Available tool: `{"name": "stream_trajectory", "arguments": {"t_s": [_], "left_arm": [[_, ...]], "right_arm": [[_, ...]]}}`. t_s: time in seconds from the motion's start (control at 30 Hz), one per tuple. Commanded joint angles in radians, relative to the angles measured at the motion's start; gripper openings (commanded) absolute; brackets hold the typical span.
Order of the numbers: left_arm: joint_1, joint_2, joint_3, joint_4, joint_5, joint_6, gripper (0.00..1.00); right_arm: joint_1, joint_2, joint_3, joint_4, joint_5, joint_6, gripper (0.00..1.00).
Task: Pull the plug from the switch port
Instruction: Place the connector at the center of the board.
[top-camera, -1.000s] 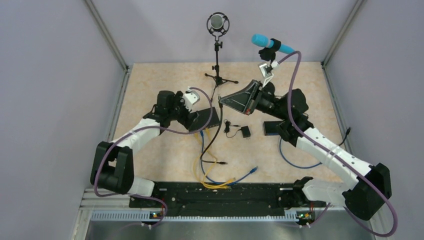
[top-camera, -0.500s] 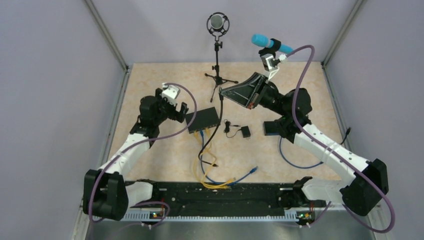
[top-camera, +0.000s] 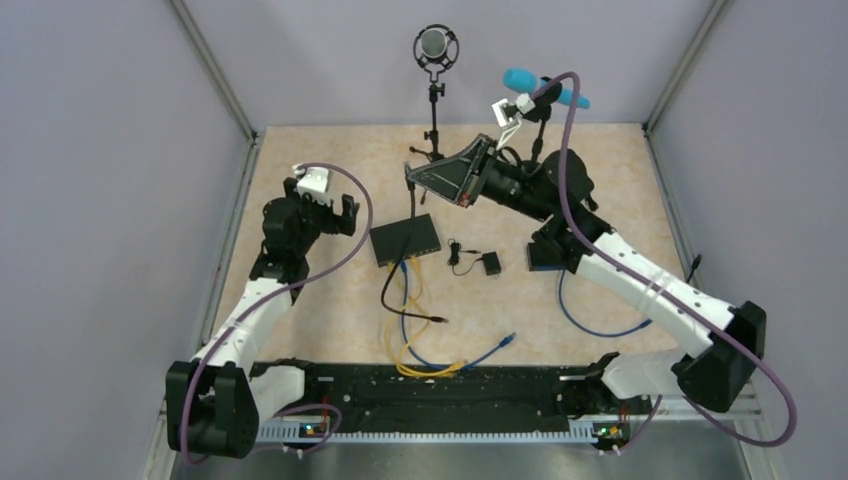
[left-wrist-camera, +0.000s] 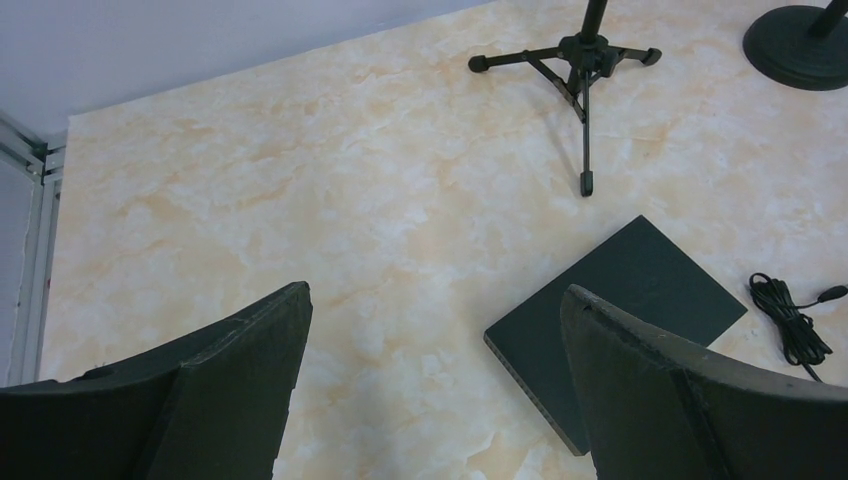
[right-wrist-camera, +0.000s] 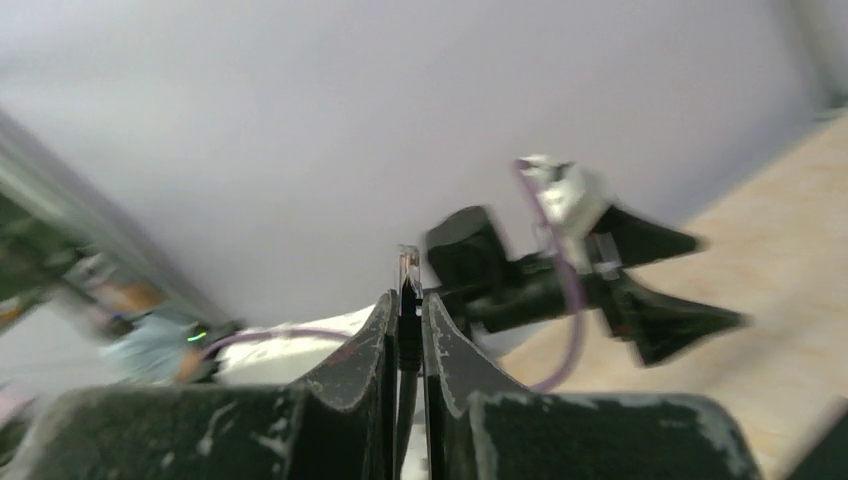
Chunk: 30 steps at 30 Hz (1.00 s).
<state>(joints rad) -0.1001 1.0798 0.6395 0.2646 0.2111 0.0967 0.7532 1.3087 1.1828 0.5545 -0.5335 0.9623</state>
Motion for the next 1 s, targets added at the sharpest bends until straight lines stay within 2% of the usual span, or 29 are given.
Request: {"name": "stream_trajectory", "arguments": {"t_s": [0.0,0.13,0.33,0.57,0.7,0.83,0.9,0.97], "left_arm": [[0.009,-0.030,0.018,0.025,-0.023,-0.025,0.99],[0.015,-0.050,0.021,0.043,-0.073,-0.066,0.99],[0.023,-0.057,0.009,0.136,-0.230,-0.156,0.99],[0.025,-0.039,0.058,0.054,-0.259,-0.167,0.99],[0.025,-0.038,0.062,0.018,-0.253,-0.195,0.99],[0.026,-0.063,0.069,-0.032,-0.254,-0.204,0.99],[0.026,-0.079,0.060,-0.047,-0.259,-0.193,0.99],[0.027,-0.087,0.041,-0.036,-0.268,-0.177,0.99]], "right_arm": [[0.020,-0.183,0.151,-0.479,0.390,-0.411,0.00],[0.020,-0.256,0.230,-0.747,0.632,-0.552,0.00],[0.020,-0.325,0.299,-1.034,0.856,-0.571,0.00],[0.020,-0.376,0.340,-1.218,1.009,-0.570,0.00],[0.020,-0.306,0.318,-1.212,0.921,-0.587,0.00],[-0.001,-0.141,0.314,-1.216,0.819,-0.579,0.00],[-0.062,-0.053,0.311,-1.205,0.700,-0.563,0.00],[-0.135,0.051,0.311,-1.195,0.496,-0.540,0.00]]}}
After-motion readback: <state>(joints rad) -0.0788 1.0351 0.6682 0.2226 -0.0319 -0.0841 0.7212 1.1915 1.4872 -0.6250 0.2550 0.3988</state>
